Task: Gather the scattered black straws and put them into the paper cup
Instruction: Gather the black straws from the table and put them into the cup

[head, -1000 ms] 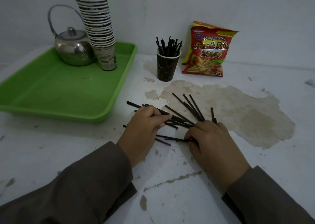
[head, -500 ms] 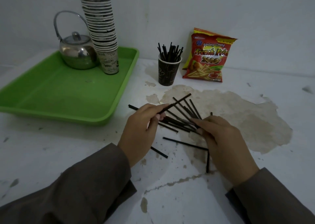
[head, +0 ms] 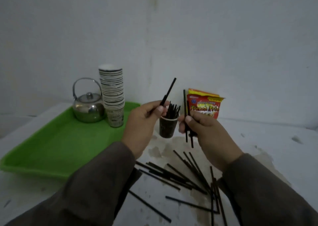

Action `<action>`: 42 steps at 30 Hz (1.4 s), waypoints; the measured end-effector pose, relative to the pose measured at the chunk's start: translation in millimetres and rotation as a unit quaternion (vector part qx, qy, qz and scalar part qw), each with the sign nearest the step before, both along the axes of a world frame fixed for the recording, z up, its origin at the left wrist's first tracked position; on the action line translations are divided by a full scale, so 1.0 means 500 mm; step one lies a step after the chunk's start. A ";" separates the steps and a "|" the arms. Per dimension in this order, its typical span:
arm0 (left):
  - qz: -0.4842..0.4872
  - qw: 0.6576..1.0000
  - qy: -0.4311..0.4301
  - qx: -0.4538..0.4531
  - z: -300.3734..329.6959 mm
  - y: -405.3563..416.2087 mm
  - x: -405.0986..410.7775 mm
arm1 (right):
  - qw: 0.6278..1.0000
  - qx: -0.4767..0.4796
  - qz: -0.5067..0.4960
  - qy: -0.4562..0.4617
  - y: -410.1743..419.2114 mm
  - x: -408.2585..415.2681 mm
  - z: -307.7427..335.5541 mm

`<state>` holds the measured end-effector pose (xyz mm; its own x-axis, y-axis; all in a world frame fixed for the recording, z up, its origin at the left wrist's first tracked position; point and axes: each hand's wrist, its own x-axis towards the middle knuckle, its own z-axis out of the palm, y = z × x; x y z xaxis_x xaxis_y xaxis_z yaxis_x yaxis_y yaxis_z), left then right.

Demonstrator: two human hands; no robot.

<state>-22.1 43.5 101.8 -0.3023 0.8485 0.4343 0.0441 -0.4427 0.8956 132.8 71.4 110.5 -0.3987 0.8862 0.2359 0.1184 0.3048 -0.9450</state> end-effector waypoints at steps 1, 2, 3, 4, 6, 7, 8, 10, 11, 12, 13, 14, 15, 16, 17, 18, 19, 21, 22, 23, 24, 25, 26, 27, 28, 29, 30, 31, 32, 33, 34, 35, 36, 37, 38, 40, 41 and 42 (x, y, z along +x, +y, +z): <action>-0.001 1.000 -0.015 0.005 0.018 0.022 -0.007 | 1.000 -0.007 -0.010 0.007 0.023 -0.009 0.018; 0.001 1.000 -0.024 0.005 0.035 0.045 -0.014 | 1.000 -0.015 -0.021 0.018 0.045 -0.016 0.035; 0.006 1.000 -0.024 0.002 0.049 0.067 -0.021 | 0.999 -0.014 -0.032 0.029 0.066 -0.023 0.051; 0.012 1.000 -0.017 -0.001 0.061 0.088 -0.027 | 0.998 -0.005 -0.042 0.037 0.087 -0.029 0.065; 0.033 0.999 -0.001 0.005 0.080 0.125 -0.039 | 0.997 0.020 -0.060 0.037 0.123 -0.039 0.085; 0.046 0.999 0.005 0.012 0.087 0.141 -0.043 | 0.996 0.031 -0.072 0.032 0.140 -0.043 0.090; 0.059 0.998 0.011 0.017 0.093 0.154 -0.046 | 0.995 0.038 -0.084 0.030 0.157 -0.047 0.091; 0.082 0.996 0.024 0.022 0.097 0.176 -0.051 | 0.992 0.041 -0.111 0.036 0.188 -0.054 0.086; 0.096 0.994 0.036 0.022 0.096 0.186 -0.052 | 0.991 0.041 -0.123 0.036 0.200 -0.058 0.080; 0.114 0.992 0.055 0.021 0.093 0.195 -0.054 | 0.990 0.040 -0.130 0.033 0.210 -0.061 0.073; 0.130 0.988 0.077 0.021 0.087 0.202 -0.056 | 0.990 0.038 -0.133 0.028 0.219 -0.065 0.064; 0.141 0.985 0.095 0.020 0.079 0.207 -0.058 | 0.990 0.038 -0.132 0.018 0.225 -0.069 0.054; 0.143 0.984 0.109 0.016 0.069 0.211 -0.060 | 0.990 0.047 -0.130 -0.003 0.230 -0.074 0.042; 0.141 0.982 0.122 0.007 0.057 0.214 -0.062 | 0.989 0.064 -0.129 -0.035 0.234 -0.078 0.031; 0.140 0.981 0.136 -0.005 0.044 0.217 -0.064 | 0.986 0.084 -0.128 -0.068 0.237 -0.081 0.019; 0.139 0.978 0.153 -0.017 0.031 0.219 -0.067 | 0.982 0.101 -0.128 -0.096 0.240 -0.084 0.009; 0.138 0.976 0.168 -0.028 0.018 0.221 -0.069 | 0.978 0.113 -0.125 -0.121 0.243 -0.087 -0.001; 0.128 0.972 0.192 -0.047 -0.001 0.226 -0.072 | 0.973 0.125 -0.114 -0.160 0.248 -0.091 -0.017; 0.118 0.969 0.207 -0.059 -0.008 0.229 -0.072 | 0.970 0.131 -0.111 -0.175 0.250 -0.093 -0.022; 0.108 0.965 0.227 -0.075 -0.013 0.233 -0.072 | 0.967 0.137 -0.112 -0.182 0.251 -0.096 -0.024; 0.098 0.959 0.251 -0.091 -0.019 0.236 -0.072 | 0.965 0.144 -0.115 -0.187 0.253 -0.099 -0.026; 0.088 0.952 0.275 -0.104 -0.023 0.239 -0.072 | 0.961 0.152 -0.121 -0.195 0.256 -0.103 -0.025; 0.080 0.946 0.294 -0.114 -0.028 0.241 -0.073 | 0.956 0.157 -0.129 -0.210 0.257 -0.107 -0.025; 0.074 0.941 0.305 -0.123 -0.032 0.242 -0.074 | 0.953 0.156 -0.135 -0.222 0.258 -0.110 -0.027; 0.070 0.938 0.313 -0.131 -0.036 0.243 -0.075 | 0.953 0.147 -0.139 -0.227 0.258 -0.113 -0.029; 0.067 0.935 0.320 -0.140 -0.039 0.244 -0.077 | 0.954 0.135 -0.138 -0.229 0.258 -0.116 -0.032; 0.066 0.930 0.330 -0.150 -0.042 0.245 -0.078 | 0.955 0.125 -0.135 -0.231 0.257 -0.118 -0.036; 0.065 0.923 0.343 -0.159 -0.045 0.246 -0.080 | 0.955 0.120 -0.131 -0.236 0.256 -0.119 -0.040; 0.064 0.915 0.360 -0.167 -0.046 0.247 -0.082 | 0.955 0.118 -0.127 -0.240 0.255 -0.121 -0.042; 0.061 0.907 0.379 -0.173 -0.047 0.247 -0.083 | 0.955 0.117 -0.126 -0.241 0.254 -0.122 -0.042; 0.057 0.900 0.396 -0.174 -0.046 0.248 -0.085 | 0.956 0.115 -0.126 -0.238 0.253 -0.123 -0.040; 0.053 0.895 0.409 -0.172 -0.044 0.249 -0.088 | 0.957 0.114 -0.128 -0.235 0.253 -0.123 -0.036; 0.050 0.893 0.416 -0.168 -0.041 0.249 -0.091 | 0.957 0.116 -0.130 -0.231 0.254 -0.122 -0.032; 0.049 0.894 0.415 -0.164 -0.036 0.250 -0.094 | 0.957 0.122 -0.133 -0.228 0.255 -0.122 -0.026; 0.049 0.897 0.408 -0.161 -0.029 0.250 -0.098 | 0.956 0.131 -0.137 -0.224 0.256 -0.121 -0.020; 0.057 0.903 0.396 -0.158 -0.016 0.251 -0.102 | 0.955 0.149 -0.144 -0.212 0.257 -0.118 -0.011; 0.061 0.903 0.394 -0.160 -0.010 0.249 -0.102 | 0.955 0.159 -0.146 -0.205 0.256 -0.115 -0.007; 0.061 0.904 0.393 -0.161 -0.005 0.245 -0.101 | 0.954 0.168 -0.147 -0.200 0.253 -0.113 -0.004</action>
